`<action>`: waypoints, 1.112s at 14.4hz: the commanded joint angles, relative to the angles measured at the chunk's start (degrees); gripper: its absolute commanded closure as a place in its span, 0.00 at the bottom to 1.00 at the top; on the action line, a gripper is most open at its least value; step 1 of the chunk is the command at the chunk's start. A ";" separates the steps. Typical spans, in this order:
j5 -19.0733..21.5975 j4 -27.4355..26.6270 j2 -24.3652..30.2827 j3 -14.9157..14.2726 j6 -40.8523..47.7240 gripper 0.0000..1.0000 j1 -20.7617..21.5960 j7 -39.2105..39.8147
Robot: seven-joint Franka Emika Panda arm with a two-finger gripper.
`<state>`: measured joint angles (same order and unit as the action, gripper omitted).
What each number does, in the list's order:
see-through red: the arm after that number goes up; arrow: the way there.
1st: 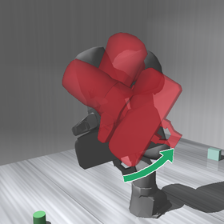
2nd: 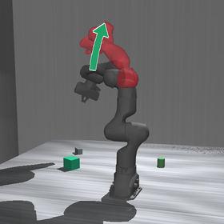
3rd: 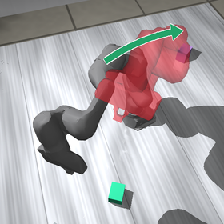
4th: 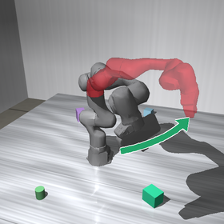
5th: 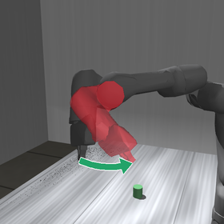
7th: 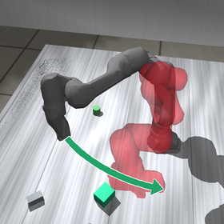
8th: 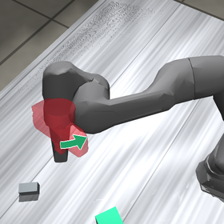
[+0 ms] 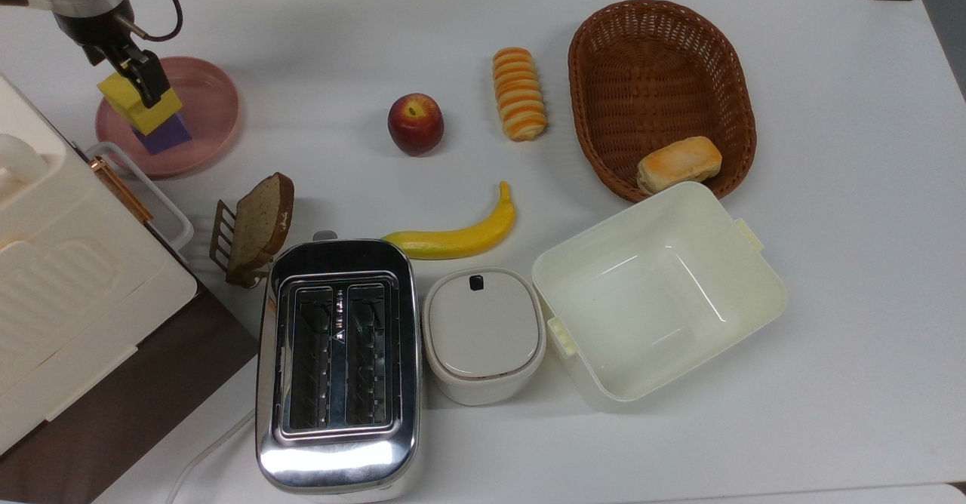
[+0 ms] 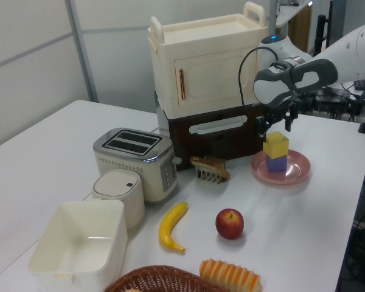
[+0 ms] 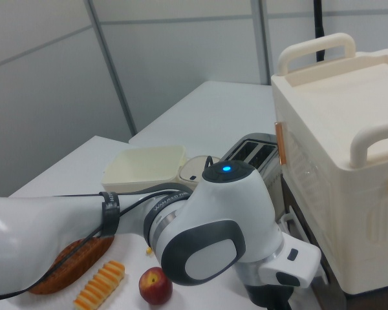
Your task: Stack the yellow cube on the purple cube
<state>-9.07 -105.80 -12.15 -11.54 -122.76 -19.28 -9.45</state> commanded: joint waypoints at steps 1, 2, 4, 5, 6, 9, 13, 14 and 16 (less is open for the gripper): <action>1.25 -0.20 1.68 -0.16 -0.12 0.00 1.00 0.32; 1.25 0.06 4.48 0.28 3.28 0.00 1.17 -0.12; 1.25 2.25 8.61 2.12 10.66 0.00 2.05 -0.21; 1.34 3.83 10.03 3.44 15.23 0.00 2.23 -0.13; 1.34 7.15 11.00 6.93 21.27 0.00 2.31 0.40; 2.74 11.66 10.92 15.82 26.16 0.00 4.32 -0.12; 2.75 12.46 11.09 15.59 27.13 0.00 17.94 -4.87; 2.83 12.46 10.83 14.80 29.14 0.00 19.79 -4.52; 5.54 12.37 10.66 8.66 29.69 0.00 23.48 -2.51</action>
<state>-6.88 -94.47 -0.95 4.64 -95.39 -0.34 -14.25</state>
